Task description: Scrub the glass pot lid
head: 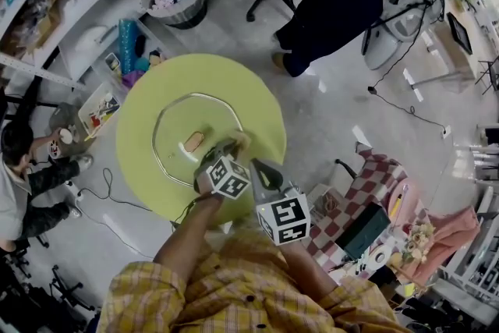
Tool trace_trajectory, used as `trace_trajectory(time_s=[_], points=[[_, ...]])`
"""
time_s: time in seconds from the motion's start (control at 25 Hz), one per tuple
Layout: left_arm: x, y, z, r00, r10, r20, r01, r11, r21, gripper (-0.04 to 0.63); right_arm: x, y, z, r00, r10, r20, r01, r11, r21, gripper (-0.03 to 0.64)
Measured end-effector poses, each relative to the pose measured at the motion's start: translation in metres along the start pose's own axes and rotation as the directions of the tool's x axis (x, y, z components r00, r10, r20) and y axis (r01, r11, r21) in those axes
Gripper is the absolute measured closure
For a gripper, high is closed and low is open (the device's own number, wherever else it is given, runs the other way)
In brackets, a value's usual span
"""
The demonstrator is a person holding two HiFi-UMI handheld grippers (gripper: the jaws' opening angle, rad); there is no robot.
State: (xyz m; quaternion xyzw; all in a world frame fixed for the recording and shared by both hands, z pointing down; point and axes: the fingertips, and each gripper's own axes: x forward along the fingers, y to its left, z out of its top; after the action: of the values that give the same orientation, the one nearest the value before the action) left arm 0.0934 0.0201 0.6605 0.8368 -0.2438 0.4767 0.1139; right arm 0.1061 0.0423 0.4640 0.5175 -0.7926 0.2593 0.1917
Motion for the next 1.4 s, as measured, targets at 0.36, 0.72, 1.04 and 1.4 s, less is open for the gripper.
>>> trace_trajectory(time_s=[0.36, 0.72, 1.04, 1.4], points=[[0.008, 0.022, 0.011, 0.999, 0.037, 0.003, -0.037, 0.998, -0.044, 0.563, 0.009, -0.010, 0.003, 1.000, 0.003, -0.006, -0.003, 1.000, 0.007, 0.618], [0.003, 0.035, 0.019, 0.998, 0.064, 0.001, -0.064, 0.992, -0.110, 0.563, 0.018, -0.016, 0.008, 1.000, 0.013, -0.015, -0.012, 1.000, 0.005, 0.618], [-0.003, 0.047, 0.016, 0.994, 0.108, -0.003, -0.108, 0.983, -0.152, 0.563, 0.019, -0.014, 0.006, 0.999, 0.027, -0.017, -0.027, 1.000, -0.003, 0.618], [-0.013, 0.055, 0.006, 0.989, 0.150, -0.002, -0.148, 0.974, -0.173, 0.563, 0.019, -0.009, 0.008, 0.999, 0.038, -0.016, -0.038, 0.999, -0.016, 0.618]])
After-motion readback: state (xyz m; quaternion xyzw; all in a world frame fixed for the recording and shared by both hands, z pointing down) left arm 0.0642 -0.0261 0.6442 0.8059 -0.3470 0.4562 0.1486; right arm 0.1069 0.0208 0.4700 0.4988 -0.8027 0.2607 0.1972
